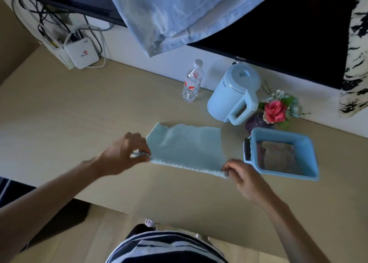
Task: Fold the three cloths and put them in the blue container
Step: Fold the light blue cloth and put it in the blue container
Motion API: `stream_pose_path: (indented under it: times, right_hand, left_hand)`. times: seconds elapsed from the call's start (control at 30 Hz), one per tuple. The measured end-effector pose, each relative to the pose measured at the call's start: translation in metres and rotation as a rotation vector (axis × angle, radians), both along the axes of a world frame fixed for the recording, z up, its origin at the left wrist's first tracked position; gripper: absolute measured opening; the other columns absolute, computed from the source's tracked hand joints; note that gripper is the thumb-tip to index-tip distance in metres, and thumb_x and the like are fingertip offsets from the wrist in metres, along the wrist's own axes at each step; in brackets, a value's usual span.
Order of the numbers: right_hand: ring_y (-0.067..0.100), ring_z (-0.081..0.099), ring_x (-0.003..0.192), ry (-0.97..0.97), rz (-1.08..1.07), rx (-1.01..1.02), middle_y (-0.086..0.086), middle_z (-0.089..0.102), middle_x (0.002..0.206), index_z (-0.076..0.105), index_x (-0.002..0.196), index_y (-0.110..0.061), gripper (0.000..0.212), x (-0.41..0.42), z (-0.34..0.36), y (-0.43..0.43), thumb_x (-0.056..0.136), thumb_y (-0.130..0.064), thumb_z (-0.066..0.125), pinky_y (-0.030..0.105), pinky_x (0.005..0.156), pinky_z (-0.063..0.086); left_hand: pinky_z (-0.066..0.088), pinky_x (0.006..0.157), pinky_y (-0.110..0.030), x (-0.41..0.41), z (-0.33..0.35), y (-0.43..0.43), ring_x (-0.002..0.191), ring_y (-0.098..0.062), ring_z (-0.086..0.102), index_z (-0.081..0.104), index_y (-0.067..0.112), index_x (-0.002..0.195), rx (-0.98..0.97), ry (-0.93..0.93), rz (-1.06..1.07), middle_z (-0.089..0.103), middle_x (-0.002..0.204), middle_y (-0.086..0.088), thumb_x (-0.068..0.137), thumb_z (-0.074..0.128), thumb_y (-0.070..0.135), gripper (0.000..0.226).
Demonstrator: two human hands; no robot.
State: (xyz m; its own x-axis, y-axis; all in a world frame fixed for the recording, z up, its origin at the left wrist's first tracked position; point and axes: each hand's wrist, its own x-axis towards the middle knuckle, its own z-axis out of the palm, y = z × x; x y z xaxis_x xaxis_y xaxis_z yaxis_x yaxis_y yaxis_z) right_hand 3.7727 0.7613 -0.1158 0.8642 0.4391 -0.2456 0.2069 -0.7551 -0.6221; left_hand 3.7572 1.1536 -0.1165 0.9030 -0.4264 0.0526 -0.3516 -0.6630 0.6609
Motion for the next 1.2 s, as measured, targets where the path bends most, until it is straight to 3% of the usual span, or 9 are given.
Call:
stream_pose_path:
  times: [0.1,0.27,0.4,0.53,0.6,0.7,0.87,1.07,1.2]
  right_hand:
    - [0.01,0.065,0.084,0.161,0.005,-0.075,-0.008,0.07,0.089,0.069,0.09,-0.016,0.02,-0.024,-0.045,0.004,0.088,-0.005,0.052,0.034,0.079,0.052]
    - [0.015,0.066,0.084,0.314,-0.095,-0.108,-0.001,0.07,0.091,0.07,0.096,-0.01,0.017,-0.054,-0.087,0.007,0.098,-0.008,0.054,0.029,0.074,0.05]
    - [0.023,0.066,0.079,0.273,-0.155,-0.111,0.002,0.071,0.087,0.069,0.095,-0.009,0.013,-0.044,-0.094,0.004,0.098,-0.011,0.057,0.04,0.073,0.053]
    - [0.019,0.062,0.074,0.187,-0.161,-0.168,-0.002,0.068,0.083,0.07,0.093,-0.014,0.013,-0.015,-0.104,0.001,0.097,-0.014,0.058,0.037,0.069,0.05]
    - [0.016,0.059,0.072,0.148,-0.17,-0.182,-0.004,0.066,0.082,0.07,0.093,-0.014,0.013,0.001,-0.106,0.002,0.098,-0.013,0.058,0.033,0.066,0.046]
    - [0.016,0.057,0.07,0.118,-0.18,-0.206,-0.004,0.064,0.08,0.071,0.093,-0.01,0.015,0.022,-0.111,0.003,0.098,-0.011,0.057,0.03,0.064,0.042]
    - [0.019,0.061,0.076,0.118,-0.209,-0.242,0.004,0.072,0.088,0.072,0.097,-0.009,0.017,0.04,-0.129,0.004,0.098,-0.008,0.055,0.027,0.066,0.043]
    - [0.019,0.067,0.083,0.082,-0.288,-0.203,0.004,0.075,0.096,0.068,0.101,-0.013,0.014,0.042,-0.142,0.005,0.097,-0.008,0.055,0.037,0.076,0.057]
    - [0.026,0.064,0.091,-0.134,-0.341,-0.192,0.007,0.066,0.102,0.06,0.117,-0.01,0.024,0.034,-0.148,0.005,0.093,-0.007,0.059,0.047,0.083,0.054]
  left_hand:
    - [0.051,0.074,-0.032,-0.026,-0.052,0.001,0.077,-0.004,0.06,0.076,0.023,0.085,0.06,0.22,0.022,0.069,0.08,0.014,0.083,0.064,0.047,0.027]
    - [0.051,0.075,-0.025,-0.047,-0.098,-0.004,0.078,-0.001,0.064,0.075,0.026,0.089,0.107,0.419,0.028,0.069,0.085,0.017,0.086,0.075,0.027,0.003]
    - [0.044,0.069,-0.013,-0.03,-0.101,-0.016,0.075,-0.003,0.064,0.074,0.019,0.087,0.052,0.408,0.135,0.069,0.081,0.014,0.086,0.077,0.024,0.006]
    - [0.039,0.063,-0.004,-0.006,-0.109,-0.03,0.068,0.008,0.058,0.072,0.017,0.085,0.052,0.394,0.238,0.066,0.077,0.014,0.087,0.075,0.028,0.012]
    - [0.039,0.064,-0.007,0.006,-0.114,-0.034,0.071,0.0,0.06,0.072,0.017,0.086,0.051,0.387,0.307,0.068,0.081,0.008,0.088,0.074,0.029,0.012]
    - [0.049,0.073,-0.029,0.021,-0.122,-0.039,0.083,-0.017,0.065,0.073,0.011,0.089,0.05,0.383,0.379,0.072,0.086,0.0,0.088,0.074,0.026,0.015]
    - [0.04,0.068,-0.024,0.032,-0.134,-0.042,0.081,-0.018,0.063,0.074,0.006,0.093,0.058,0.313,0.405,0.074,0.089,-0.005,0.089,0.073,0.019,0.013]
    - [0.053,0.076,-0.036,0.036,-0.151,-0.037,0.085,-0.028,0.07,0.073,0.007,0.096,0.099,0.297,0.427,0.076,0.092,-0.009,0.088,0.072,0.015,0.011]
    - [0.043,0.088,-0.041,0.028,-0.153,-0.043,0.103,-0.03,0.059,0.064,0.015,0.109,0.295,0.093,0.535,0.067,0.108,-0.007,0.085,0.069,0.014,0.025]
